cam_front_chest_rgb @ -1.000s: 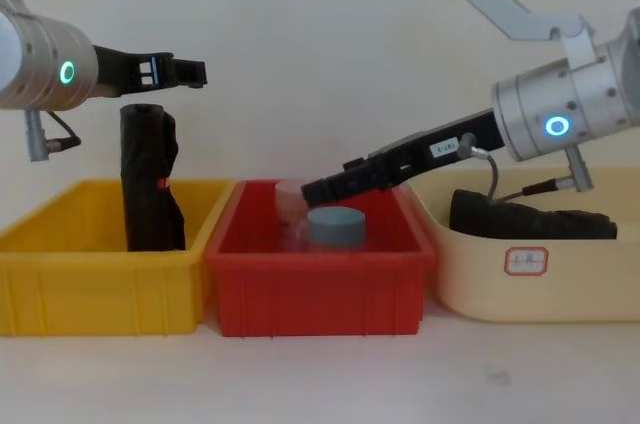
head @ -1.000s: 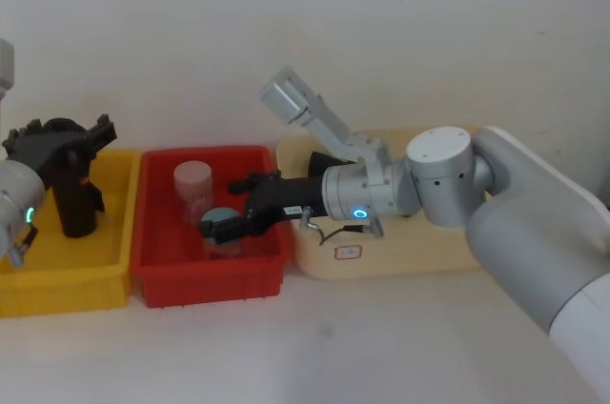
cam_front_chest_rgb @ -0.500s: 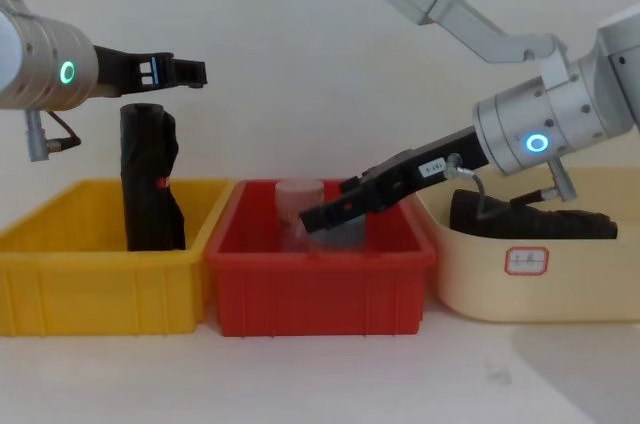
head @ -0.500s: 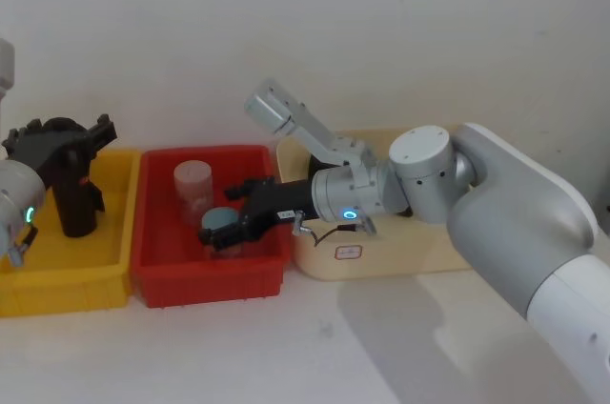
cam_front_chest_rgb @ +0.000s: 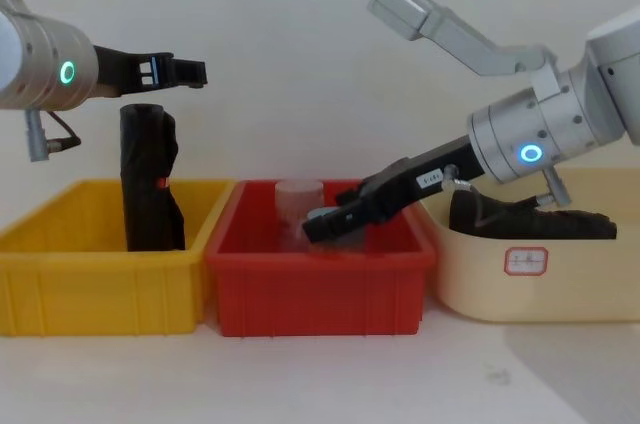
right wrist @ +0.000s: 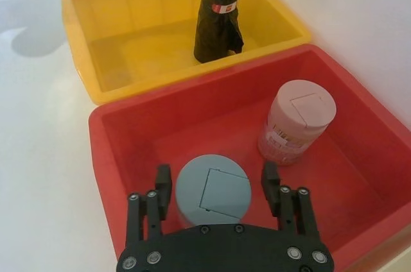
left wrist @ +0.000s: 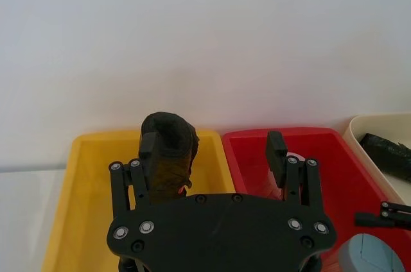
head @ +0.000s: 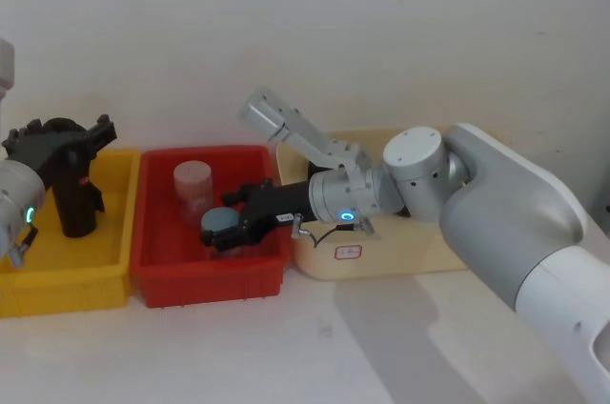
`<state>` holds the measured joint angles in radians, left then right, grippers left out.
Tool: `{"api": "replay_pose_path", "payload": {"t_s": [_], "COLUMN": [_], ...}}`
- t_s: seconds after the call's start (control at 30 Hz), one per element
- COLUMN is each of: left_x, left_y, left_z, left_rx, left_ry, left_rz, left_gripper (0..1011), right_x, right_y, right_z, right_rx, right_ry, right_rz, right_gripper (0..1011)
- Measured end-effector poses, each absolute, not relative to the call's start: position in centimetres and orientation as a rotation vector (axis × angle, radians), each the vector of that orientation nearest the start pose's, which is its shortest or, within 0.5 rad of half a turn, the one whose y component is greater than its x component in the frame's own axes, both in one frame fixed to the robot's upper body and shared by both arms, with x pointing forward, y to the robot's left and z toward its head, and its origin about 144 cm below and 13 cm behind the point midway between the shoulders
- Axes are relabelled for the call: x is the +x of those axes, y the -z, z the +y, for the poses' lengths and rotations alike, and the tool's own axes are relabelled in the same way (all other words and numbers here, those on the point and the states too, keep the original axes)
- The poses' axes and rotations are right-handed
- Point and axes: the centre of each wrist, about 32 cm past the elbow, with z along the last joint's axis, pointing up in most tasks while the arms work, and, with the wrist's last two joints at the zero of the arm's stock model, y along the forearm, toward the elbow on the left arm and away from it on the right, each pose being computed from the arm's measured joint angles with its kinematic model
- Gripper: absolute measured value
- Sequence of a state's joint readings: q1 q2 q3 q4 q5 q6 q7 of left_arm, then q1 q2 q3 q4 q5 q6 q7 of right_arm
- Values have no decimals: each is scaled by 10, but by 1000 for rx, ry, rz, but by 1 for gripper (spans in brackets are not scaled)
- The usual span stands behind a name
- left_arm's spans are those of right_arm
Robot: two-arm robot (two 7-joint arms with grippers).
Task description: Pick up the garbage bag with the one hand and transfer it to the other hand.
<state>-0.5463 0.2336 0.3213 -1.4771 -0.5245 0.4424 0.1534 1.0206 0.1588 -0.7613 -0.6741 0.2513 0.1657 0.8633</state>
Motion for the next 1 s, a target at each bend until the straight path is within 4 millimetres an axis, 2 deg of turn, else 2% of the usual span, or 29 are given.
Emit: {"api": "replay_pose_path", "payload": {"t_s": [0.07,0.2,0.23,0.3,0.73,1.0], "left_x": [575,575,575,575,575,575], "left_y": [-1304,-1304,-1304,-1304,-1304,-1304], "left_z": [202,202,202,202,202,202], "left_rx": [4,4,4,4,4,4], "left_ry": [-1358,-1358,-1359,-1358,-1358,-1358], "left_rz": [166,166,166,166,166,166], "left_gripper": [1000,1000,1000,1000,1000,1000], "right_x": [685,686,686,686,684,680], "right_y": [-1271,-1271,-1271,-1271,-1282,-1305], "right_z": [-177,-177,-177,-178,-183,-198], "right_rx": [-507,-507,-506,-505,-462,-362], "right_ry": [418,418,420,422,444,485], "right_rz": [-37,-40,-41,-42,-49,-56], "right_gripper": [793,718,668,647,647,647]}}
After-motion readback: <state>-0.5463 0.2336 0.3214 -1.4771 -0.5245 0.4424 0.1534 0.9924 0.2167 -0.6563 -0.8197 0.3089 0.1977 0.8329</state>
